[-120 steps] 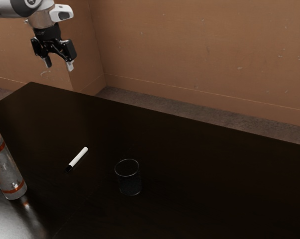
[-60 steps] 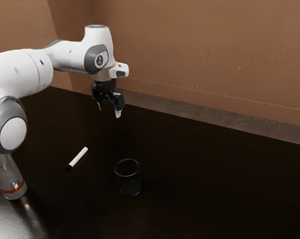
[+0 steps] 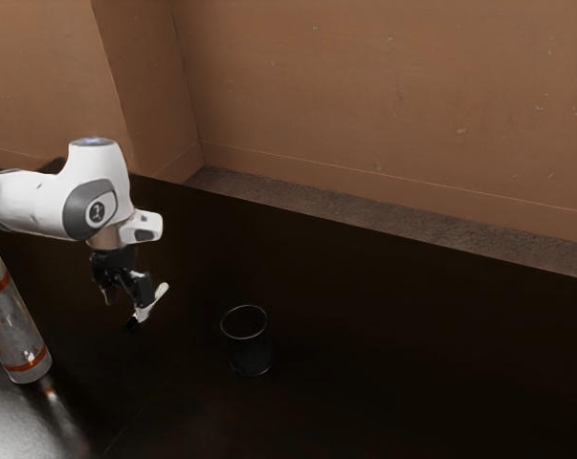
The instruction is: Put the marker into the pen holder.
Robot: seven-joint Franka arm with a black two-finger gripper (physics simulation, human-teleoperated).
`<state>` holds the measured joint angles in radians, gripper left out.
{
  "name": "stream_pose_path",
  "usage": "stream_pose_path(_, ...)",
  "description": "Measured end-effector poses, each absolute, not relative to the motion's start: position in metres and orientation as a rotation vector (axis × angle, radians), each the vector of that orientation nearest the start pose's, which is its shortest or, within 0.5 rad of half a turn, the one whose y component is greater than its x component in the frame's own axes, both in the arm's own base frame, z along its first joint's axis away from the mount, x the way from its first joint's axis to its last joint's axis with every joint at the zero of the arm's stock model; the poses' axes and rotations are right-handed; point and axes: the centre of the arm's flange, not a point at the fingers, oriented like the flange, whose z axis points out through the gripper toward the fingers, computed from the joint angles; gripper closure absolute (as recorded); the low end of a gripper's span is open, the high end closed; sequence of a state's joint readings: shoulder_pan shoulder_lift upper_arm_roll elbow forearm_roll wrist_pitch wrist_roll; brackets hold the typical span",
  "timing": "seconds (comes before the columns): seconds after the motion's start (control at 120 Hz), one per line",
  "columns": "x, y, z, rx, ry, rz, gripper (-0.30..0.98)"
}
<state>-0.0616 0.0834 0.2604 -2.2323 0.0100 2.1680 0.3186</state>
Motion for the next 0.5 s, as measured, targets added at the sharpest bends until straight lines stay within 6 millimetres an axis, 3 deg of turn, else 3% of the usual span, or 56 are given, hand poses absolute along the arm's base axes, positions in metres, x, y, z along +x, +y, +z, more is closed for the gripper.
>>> stream_pose_path(0.1, 0.498, 0.116, 0.307, -3.122, 0.168, 0.203, 0.02)
stream_pose_path(0.317, 0.508, 0.123, 0.273, -3.082, 0.182, 0.118, 0.02)
stream_pose_path(0.5, 0.512, 0.133, 0.26, -3.066, 0.169, 0.064, 0.02)
